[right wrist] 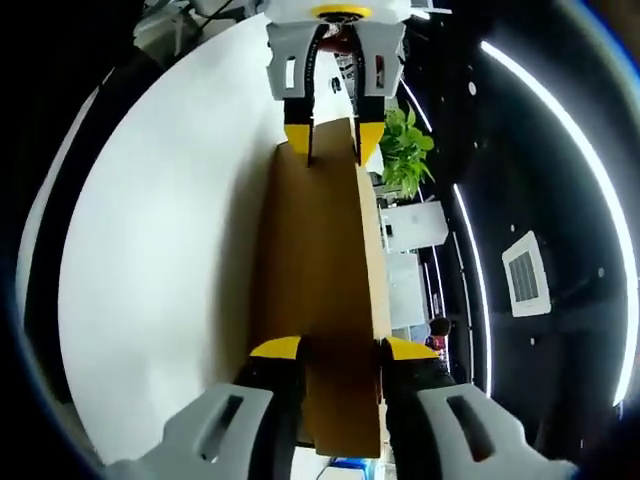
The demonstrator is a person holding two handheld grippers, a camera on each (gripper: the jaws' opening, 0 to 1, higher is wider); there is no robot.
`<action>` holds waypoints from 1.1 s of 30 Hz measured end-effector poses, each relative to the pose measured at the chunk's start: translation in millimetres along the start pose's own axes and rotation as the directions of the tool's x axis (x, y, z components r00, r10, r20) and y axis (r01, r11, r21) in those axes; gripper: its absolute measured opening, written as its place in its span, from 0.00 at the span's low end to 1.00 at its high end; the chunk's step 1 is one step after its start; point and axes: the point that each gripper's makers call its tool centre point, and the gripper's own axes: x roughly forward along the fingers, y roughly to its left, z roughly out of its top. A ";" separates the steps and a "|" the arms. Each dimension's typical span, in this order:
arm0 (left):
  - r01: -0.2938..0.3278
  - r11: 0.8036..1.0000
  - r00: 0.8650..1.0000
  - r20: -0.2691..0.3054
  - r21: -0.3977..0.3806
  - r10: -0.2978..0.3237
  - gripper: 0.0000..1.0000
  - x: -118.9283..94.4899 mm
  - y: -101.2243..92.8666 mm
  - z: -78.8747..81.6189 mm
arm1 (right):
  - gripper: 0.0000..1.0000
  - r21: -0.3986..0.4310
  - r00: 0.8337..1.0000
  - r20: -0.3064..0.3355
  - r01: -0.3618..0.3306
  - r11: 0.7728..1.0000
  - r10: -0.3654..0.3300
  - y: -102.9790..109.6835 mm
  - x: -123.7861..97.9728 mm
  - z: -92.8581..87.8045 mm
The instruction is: Operate the shoe box by opening the lid, removing the specified soft item, and placing it in the target area until the item is outside and the box remains undamaged.
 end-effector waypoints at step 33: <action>0.011 0.996 0.998 0.059 -0.090 -0.006 0.28 19.4 -2.2 65.5 | 0.30 0.002 0.996 -0.083 0.019 1.000 -0.019 -4.3 -16.4 -71.0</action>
